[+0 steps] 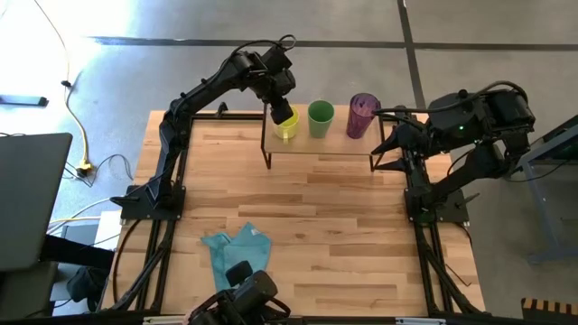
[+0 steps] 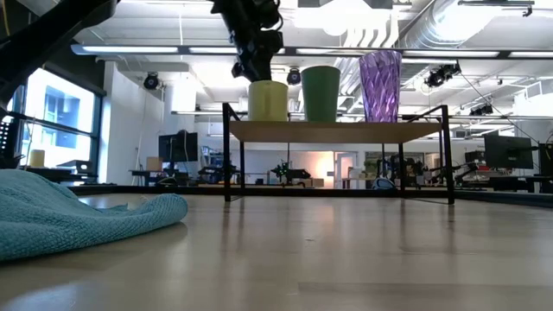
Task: Stack small to large cups/mugs on shelf
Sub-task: Return to Home Position
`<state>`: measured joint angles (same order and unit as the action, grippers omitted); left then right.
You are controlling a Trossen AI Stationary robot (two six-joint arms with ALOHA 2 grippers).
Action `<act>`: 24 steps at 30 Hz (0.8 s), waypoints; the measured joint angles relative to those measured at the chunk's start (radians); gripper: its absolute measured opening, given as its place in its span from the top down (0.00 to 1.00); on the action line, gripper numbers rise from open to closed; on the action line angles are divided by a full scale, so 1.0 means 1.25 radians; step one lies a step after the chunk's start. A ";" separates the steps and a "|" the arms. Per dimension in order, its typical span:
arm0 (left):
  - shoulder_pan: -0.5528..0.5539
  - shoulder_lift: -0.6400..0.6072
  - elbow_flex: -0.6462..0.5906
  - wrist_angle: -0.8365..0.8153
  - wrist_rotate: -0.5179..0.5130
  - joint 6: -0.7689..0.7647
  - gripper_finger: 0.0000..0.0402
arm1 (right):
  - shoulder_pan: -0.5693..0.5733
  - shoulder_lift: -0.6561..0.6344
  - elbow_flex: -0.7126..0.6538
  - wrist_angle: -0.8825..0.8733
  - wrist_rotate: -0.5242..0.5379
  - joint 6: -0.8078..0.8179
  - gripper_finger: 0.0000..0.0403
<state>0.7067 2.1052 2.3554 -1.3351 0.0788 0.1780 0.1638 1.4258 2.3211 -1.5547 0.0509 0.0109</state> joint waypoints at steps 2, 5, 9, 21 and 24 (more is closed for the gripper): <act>0.000 -0.003 0.000 0.002 0.005 0.000 0.64 | 0.000 0.000 0.000 0.000 0.000 0.000 0.61; 0.000 -0.018 0.000 0.021 0.033 -0.003 0.63 | 0.000 0.000 0.000 -0.004 0.000 -0.006 0.61; 0.000 -0.065 0.000 0.076 0.066 -0.007 0.62 | 0.000 -0.009 0.000 -0.006 0.018 -0.036 0.61; 0.000 -0.288 0.001 0.183 0.207 -0.001 0.63 | 0.000 -0.140 0.000 0.088 0.146 -0.014 0.61; 0.000 -0.334 0.001 0.183 0.225 -0.007 0.63 | 0.000 -0.169 0.000 0.126 0.172 -0.014 0.61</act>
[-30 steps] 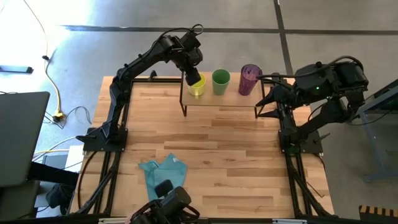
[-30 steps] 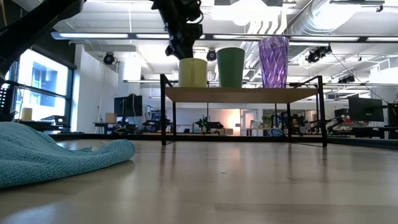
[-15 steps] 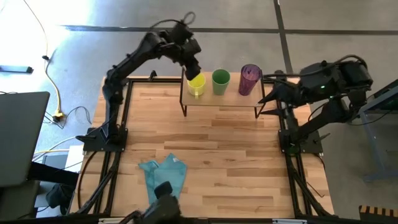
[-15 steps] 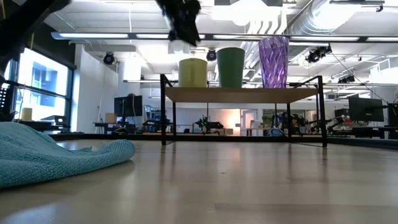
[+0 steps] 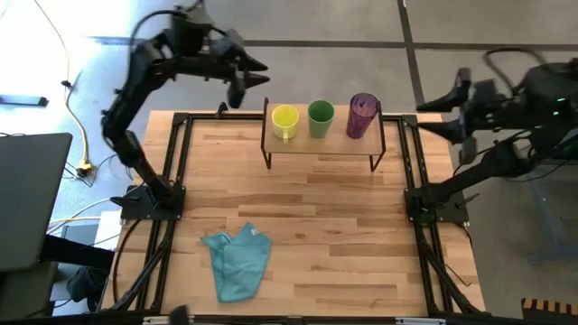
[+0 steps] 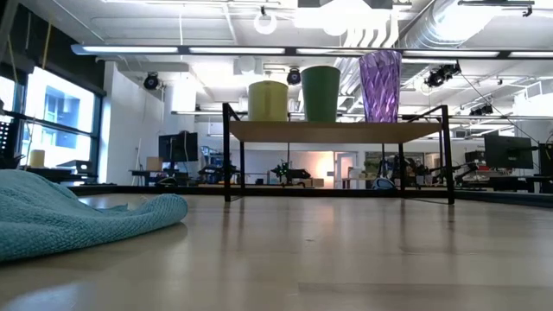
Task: Stack small to large cups/mugs on shelf
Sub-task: Return to Home Position
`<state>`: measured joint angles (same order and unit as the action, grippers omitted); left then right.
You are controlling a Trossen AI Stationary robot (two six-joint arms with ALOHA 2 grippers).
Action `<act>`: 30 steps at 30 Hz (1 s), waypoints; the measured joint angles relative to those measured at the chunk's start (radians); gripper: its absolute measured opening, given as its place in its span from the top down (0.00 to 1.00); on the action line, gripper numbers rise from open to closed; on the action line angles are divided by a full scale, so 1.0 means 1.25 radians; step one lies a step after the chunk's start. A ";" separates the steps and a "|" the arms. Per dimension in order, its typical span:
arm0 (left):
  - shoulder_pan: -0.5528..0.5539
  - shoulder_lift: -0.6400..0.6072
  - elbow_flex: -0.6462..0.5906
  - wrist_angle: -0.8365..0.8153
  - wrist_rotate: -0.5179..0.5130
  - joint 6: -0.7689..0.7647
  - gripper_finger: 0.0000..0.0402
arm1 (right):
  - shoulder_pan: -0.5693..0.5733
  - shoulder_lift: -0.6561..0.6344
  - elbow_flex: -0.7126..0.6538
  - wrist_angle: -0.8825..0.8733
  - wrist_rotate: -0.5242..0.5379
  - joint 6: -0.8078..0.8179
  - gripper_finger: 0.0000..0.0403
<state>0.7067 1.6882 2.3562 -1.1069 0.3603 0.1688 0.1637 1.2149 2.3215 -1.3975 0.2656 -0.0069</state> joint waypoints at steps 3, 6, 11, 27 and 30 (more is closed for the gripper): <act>0.000 -0.043 0.000 -0.004 0.000 -0.017 0.63 | 0.000 -0.023 0.000 0.037 0.016 -0.030 0.61; 0.000 -0.083 0.000 -0.024 0.000 -0.019 0.63 | 0.000 -0.043 0.000 0.064 0.046 -0.057 0.61; 0.000 -0.137 0.000 -0.072 -0.004 -0.012 0.63 | 0.000 -0.064 0.000 0.056 0.057 -0.082 0.61; 0.000 -0.387 -0.237 0.047 0.143 -0.012 0.63 | 0.000 -0.129 -0.181 0.126 0.042 -0.153 0.61; -0.001 -0.474 -0.352 0.169 0.135 -0.063 0.62 | 0.000 -0.175 -0.278 0.235 0.034 -0.192 0.61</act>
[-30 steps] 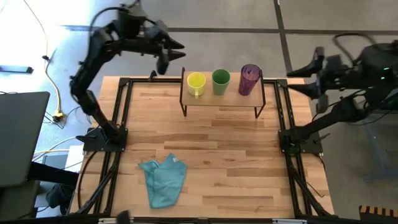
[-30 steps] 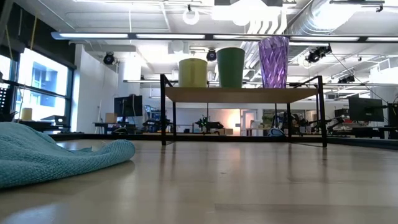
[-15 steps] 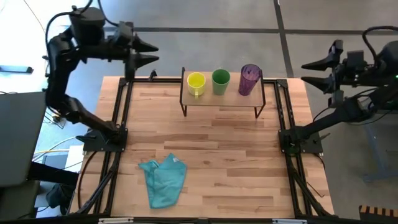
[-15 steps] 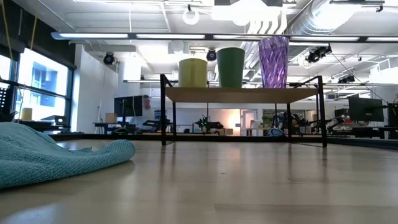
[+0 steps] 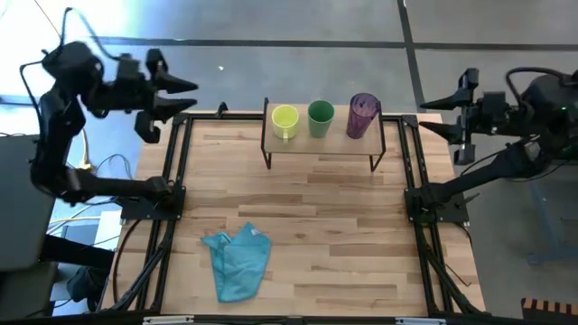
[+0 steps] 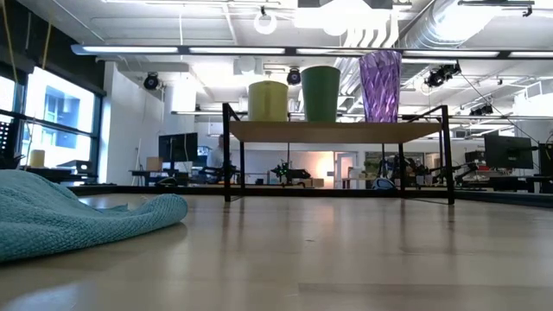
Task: Stack small to large cups/mugs on shelf
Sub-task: Return to Home Position
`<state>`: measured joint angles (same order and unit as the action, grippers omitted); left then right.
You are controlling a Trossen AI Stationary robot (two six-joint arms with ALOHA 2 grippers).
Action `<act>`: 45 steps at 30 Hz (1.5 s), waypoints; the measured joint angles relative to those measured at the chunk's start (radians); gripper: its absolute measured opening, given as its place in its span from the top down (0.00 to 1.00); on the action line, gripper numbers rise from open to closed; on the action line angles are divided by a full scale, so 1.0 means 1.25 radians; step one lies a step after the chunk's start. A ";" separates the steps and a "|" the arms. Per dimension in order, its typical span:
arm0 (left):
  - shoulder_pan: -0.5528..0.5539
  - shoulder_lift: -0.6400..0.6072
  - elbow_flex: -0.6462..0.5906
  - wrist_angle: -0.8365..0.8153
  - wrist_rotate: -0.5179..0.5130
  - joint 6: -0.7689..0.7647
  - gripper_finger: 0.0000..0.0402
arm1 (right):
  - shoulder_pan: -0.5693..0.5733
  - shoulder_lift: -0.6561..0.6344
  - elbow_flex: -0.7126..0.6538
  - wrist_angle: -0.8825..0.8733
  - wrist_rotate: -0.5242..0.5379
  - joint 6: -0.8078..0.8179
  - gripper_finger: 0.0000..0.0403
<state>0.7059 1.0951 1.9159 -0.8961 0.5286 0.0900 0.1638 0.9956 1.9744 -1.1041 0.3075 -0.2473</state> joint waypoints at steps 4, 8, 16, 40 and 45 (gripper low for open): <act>0.000 -0.121 -0.167 0.167 -0.087 -0.085 0.63 | 0.000 -0.068 -0.110 0.158 -0.007 -0.050 0.61; 0.000 -0.242 -0.334 0.303 -0.150 -0.155 0.63 | 0.000 -0.135 -0.203 0.295 -0.006 -0.076 0.61; 0.000 -0.430 -0.652 0.597 -0.254 -0.279 0.63 | 0.000 -0.244 -0.387 0.481 -0.007 -0.090 0.61; -0.320 -0.365 -1.059 1.090 -0.514 -0.163 0.63 | 0.000 -0.433 -0.676 0.620 -0.117 -0.042 0.61; -0.324 -0.439 -1.059 0.930 -0.460 -0.141 0.63 | 0.000 -0.453 -0.676 0.504 -0.149 0.001 0.61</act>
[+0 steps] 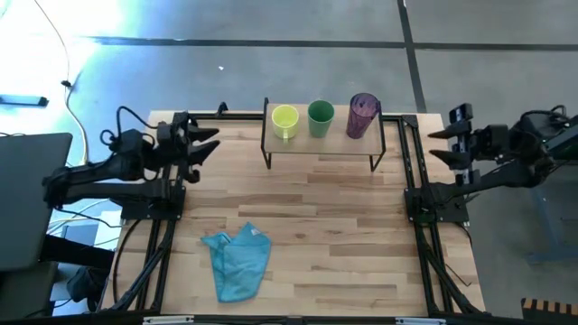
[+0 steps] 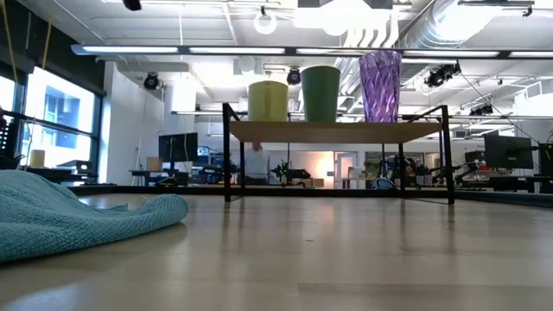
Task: Stack small to large cups/mugs on shelf
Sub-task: Return to Home Position
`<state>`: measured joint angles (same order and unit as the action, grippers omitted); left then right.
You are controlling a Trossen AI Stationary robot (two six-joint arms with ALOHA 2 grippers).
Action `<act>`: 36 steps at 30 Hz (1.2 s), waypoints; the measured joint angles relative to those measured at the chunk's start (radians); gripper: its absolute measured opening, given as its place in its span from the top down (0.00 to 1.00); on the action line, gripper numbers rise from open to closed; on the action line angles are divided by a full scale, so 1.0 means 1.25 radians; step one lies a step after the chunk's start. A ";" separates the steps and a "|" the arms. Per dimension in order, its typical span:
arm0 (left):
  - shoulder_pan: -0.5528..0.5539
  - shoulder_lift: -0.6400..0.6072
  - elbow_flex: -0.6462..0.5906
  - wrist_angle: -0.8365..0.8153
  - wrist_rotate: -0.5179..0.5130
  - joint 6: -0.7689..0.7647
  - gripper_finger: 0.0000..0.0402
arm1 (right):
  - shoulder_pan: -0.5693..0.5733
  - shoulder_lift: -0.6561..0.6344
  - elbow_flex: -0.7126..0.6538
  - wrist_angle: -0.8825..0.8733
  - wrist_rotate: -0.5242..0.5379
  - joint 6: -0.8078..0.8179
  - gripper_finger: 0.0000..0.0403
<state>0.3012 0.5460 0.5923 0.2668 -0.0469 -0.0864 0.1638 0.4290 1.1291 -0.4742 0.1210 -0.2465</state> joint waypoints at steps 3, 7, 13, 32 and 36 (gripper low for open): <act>0.000 -0.057 0.000 -0.064 0.028 0.000 0.63 | 0.000 -0.011 0.000 -0.053 -0.010 0.011 0.61; -0.001 -0.116 -0.006 -0.089 0.038 -0.004 0.63 | 0.000 -0.023 0.000 -0.086 -0.023 0.015 0.61; -0.001 -0.211 -0.122 -0.049 0.038 -0.060 0.63 | 0.000 -0.097 -0.137 0.031 -0.058 0.026 0.61; 0.000 -0.383 -0.259 -0.007 0.030 -0.152 0.63 | 0.000 -0.340 -0.501 0.379 -0.141 -0.046 0.61; 0.000 -0.383 -0.259 -0.013 0.038 -0.168 0.63 | 0.000 -0.340 -0.510 0.358 -0.167 -0.021 0.61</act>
<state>0.3008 0.0677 0.2687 0.2501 0.0002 -0.2962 0.1638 0.0036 0.4909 -0.0263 -0.0875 -0.2723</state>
